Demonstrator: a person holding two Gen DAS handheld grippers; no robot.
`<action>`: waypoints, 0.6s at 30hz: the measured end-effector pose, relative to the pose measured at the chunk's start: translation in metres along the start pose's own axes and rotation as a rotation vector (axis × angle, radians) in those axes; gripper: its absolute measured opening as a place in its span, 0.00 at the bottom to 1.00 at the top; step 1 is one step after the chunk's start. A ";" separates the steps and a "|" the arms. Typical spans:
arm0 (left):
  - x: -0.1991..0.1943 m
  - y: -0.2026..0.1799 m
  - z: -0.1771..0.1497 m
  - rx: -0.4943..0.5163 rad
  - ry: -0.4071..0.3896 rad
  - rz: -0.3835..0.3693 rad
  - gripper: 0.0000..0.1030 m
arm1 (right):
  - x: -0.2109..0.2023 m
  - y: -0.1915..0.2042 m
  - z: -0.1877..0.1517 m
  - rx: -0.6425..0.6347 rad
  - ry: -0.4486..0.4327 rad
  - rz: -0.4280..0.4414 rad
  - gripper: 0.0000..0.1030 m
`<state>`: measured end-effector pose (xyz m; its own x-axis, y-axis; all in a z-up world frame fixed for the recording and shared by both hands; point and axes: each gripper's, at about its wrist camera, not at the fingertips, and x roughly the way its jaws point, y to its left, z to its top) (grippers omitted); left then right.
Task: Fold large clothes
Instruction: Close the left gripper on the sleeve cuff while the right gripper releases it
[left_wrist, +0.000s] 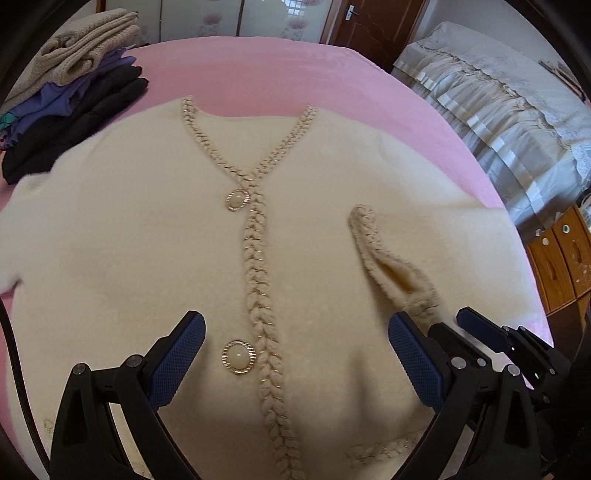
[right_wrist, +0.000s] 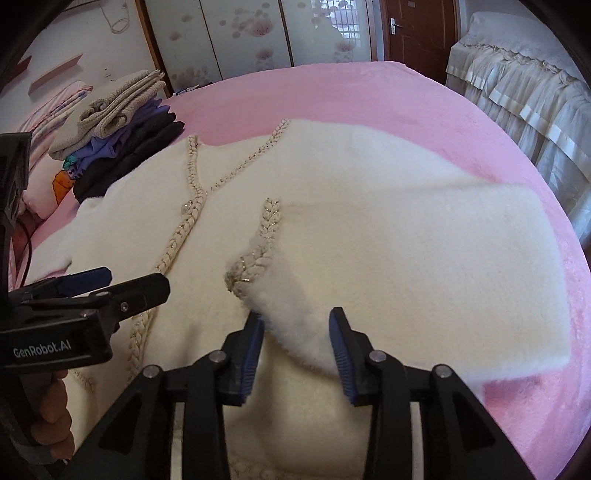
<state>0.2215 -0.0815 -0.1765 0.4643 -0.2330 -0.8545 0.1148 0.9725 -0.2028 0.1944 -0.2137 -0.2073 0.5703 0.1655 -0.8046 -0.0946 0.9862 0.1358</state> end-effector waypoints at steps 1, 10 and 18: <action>0.000 -0.003 0.001 0.004 -0.001 -0.027 0.96 | -0.003 0.001 -0.001 0.000 -0.004 -0.001 0.42; 0.028 -0.004 0.010 -0.153 0.123 -0.293 0.93 | -0.063 -0.018 -0.032 0.087 -0.104 -0.029 0.42; 0.068 -0.016 0.012 -0.265 0.209 -0.428 0.75 | -0.080 -0.051 -0.051 0.209 -0.115 -0.022 0.42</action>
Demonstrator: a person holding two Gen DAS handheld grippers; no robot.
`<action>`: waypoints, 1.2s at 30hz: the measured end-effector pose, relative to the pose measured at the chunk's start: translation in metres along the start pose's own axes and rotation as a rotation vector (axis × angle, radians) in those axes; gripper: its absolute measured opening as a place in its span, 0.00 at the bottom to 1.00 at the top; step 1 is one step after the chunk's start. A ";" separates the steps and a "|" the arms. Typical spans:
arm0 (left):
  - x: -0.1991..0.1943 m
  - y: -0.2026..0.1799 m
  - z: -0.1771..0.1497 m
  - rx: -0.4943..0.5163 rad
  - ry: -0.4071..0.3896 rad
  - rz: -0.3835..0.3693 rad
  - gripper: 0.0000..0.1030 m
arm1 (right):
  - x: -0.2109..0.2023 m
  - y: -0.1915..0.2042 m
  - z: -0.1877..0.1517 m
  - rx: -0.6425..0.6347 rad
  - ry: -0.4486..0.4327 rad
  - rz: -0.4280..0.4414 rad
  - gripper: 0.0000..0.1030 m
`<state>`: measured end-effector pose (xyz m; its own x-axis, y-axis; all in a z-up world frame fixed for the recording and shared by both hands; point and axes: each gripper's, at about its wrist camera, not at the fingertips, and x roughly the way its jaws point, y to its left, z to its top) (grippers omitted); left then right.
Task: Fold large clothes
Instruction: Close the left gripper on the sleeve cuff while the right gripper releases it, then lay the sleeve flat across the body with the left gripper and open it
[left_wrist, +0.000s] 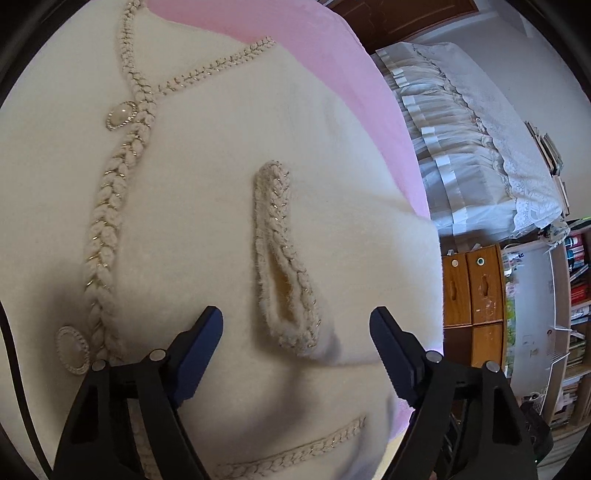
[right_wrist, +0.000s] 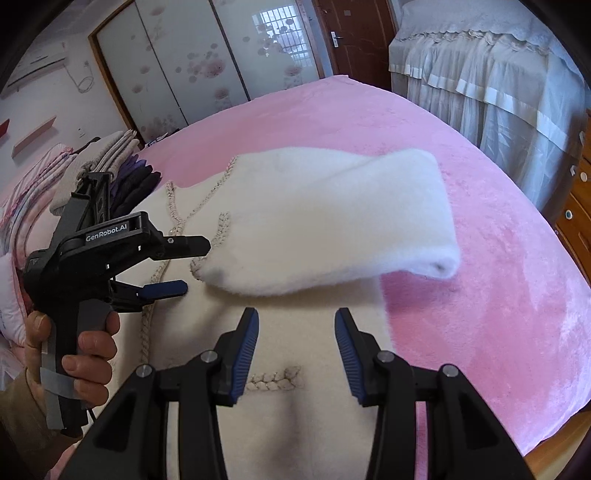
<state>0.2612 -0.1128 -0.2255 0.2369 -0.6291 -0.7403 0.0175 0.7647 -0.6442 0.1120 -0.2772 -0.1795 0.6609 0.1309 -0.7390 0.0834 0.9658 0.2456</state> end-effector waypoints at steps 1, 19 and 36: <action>0.005 -0.002 0.001 0.000 0.005 -0.009 0.72 | 0.000 -0.003 -0.001 0.009 -0.001 0.001 0.42; -0.046 -0.137 0.050 0.367 -0.328 0.240 0.13 | 0.004 -0.034 -0.011 0.088 0.016 -0.045 0.42; -0.160 -0.046 0.075 0.202 -0.599 0.459 0.14 | 0.077 -0.027 0.057 0.072 0.015 -0.119 0.42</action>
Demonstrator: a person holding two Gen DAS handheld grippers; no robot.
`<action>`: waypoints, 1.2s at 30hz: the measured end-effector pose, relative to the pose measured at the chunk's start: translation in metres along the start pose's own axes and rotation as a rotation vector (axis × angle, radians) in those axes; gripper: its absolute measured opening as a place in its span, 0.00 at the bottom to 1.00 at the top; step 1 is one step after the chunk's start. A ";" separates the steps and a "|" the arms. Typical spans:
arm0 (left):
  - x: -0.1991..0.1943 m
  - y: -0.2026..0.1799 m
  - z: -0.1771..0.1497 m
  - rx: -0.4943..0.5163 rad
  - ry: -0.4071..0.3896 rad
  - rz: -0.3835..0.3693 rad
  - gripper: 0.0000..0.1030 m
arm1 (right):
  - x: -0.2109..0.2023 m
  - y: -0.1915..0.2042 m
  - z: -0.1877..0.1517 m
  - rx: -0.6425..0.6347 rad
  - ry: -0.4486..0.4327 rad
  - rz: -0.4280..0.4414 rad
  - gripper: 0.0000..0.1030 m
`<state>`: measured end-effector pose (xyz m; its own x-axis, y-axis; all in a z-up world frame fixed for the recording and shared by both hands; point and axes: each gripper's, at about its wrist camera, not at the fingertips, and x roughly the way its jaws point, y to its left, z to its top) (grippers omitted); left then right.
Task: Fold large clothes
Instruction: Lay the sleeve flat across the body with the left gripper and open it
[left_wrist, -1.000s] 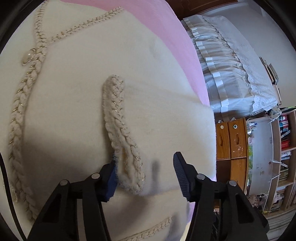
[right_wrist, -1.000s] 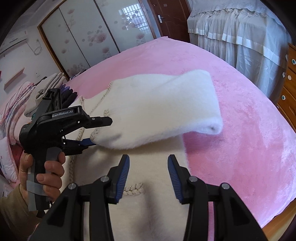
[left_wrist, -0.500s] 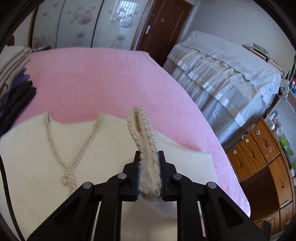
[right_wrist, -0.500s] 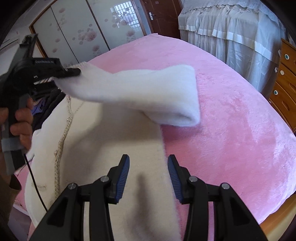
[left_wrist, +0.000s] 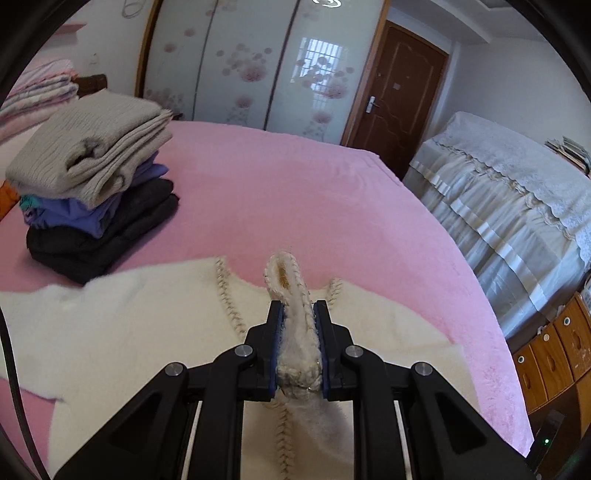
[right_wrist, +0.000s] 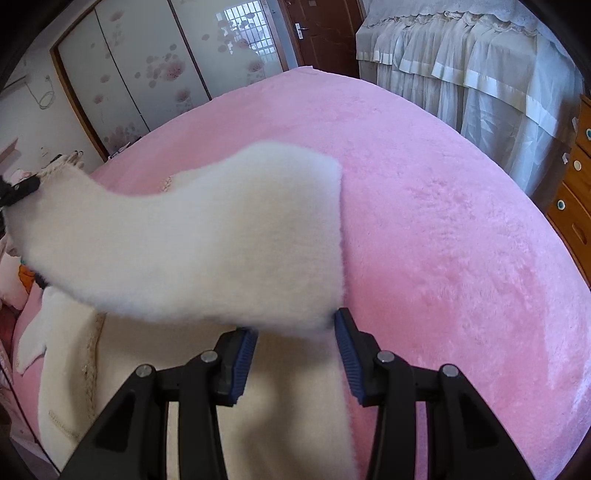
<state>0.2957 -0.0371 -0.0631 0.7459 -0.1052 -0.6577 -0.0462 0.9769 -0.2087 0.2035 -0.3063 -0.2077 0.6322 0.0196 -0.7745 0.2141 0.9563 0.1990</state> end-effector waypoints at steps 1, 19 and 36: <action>0.006 0.012 -0.008 -0.021 0.027 0.008 0.14 | 0.004 0.003 0.002 -0.010 -0.001 -0.024 0.42; 0.077 0.104 -0.092 -0.110 0.304 -0.065 0.39 | -0.014 0.005 -0.011 -0.172 0.107 -0.114 0.42; 0.143 0.079 -0.041 0.036 0.363 0.015 0.17 | 0.021 -0.003 0.086 -0.037 0.078 -0.001 0.53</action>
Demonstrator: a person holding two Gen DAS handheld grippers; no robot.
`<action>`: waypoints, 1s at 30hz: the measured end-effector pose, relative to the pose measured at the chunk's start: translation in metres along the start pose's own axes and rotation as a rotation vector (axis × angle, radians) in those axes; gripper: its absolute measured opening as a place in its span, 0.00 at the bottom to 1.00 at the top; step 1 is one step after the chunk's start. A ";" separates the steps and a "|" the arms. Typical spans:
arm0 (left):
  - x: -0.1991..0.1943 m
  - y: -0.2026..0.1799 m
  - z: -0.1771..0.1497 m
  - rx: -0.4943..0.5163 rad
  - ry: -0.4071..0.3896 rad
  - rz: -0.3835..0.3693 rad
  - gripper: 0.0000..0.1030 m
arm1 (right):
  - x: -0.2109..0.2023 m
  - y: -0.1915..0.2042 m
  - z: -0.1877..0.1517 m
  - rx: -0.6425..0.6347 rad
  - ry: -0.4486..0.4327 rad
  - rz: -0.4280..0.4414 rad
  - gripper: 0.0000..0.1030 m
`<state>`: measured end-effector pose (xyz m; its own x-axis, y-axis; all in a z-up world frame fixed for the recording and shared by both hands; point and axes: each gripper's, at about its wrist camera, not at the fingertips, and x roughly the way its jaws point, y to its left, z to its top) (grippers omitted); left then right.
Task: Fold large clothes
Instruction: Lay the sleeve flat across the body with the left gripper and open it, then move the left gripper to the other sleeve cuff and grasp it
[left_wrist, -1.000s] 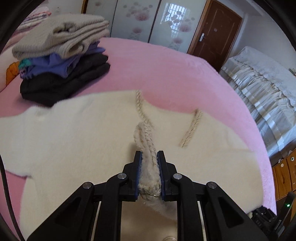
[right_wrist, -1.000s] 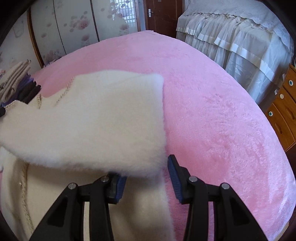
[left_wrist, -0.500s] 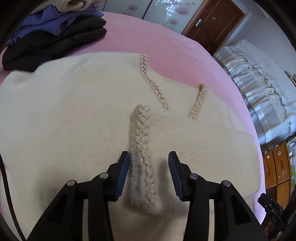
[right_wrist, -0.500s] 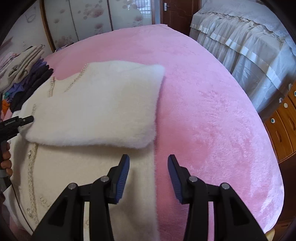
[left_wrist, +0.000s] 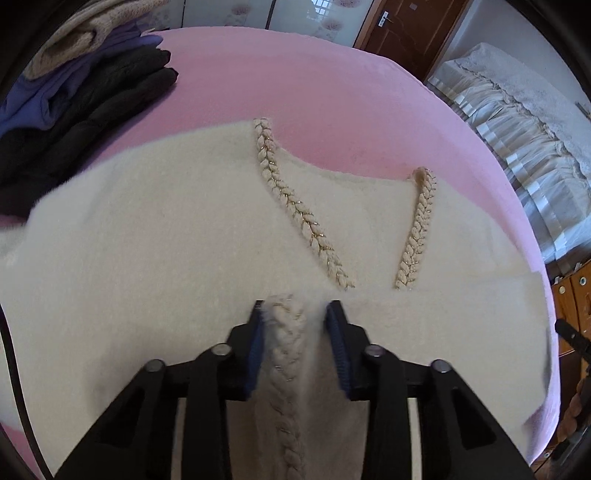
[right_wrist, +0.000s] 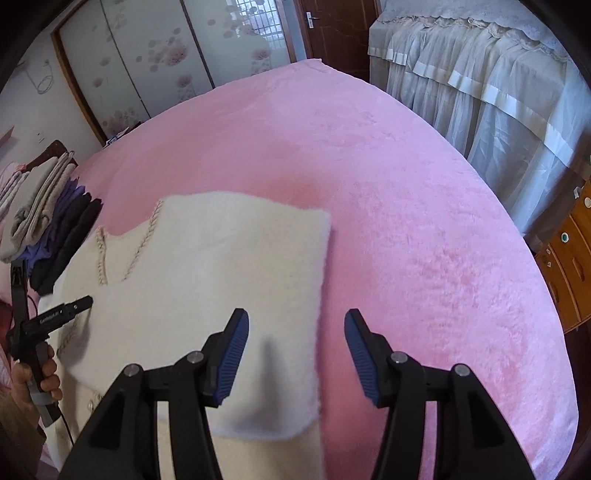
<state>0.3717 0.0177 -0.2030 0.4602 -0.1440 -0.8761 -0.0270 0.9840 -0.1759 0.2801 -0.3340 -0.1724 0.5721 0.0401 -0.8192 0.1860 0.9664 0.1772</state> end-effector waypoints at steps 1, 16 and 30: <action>0.000 -0.004 0.004 0.009 0.003 0.003 0.16 | 0.009 -0.002 0.006 0.011 0.008 -0.012 0.53; 0.001 -0.013 -0.007 0.060 -0.168 0.149 0.15 | 0.077 0.020 0.033 -0.082 -0.001 -0.151 0.25; -0.077 -0.024 -0.021 0.085 -0.169 0.229 0.73 | 0.009 0.054 0.006 -0.168 -0.057 -0.205 0.35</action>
<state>0.3179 0.0030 -0.1404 0.5921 0.0949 -0.8002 -0.0757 0.9952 0.0620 0.3004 -0.2836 -0.1669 0.5808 -0.1706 -0.7960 0.1704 0.9816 -0.0860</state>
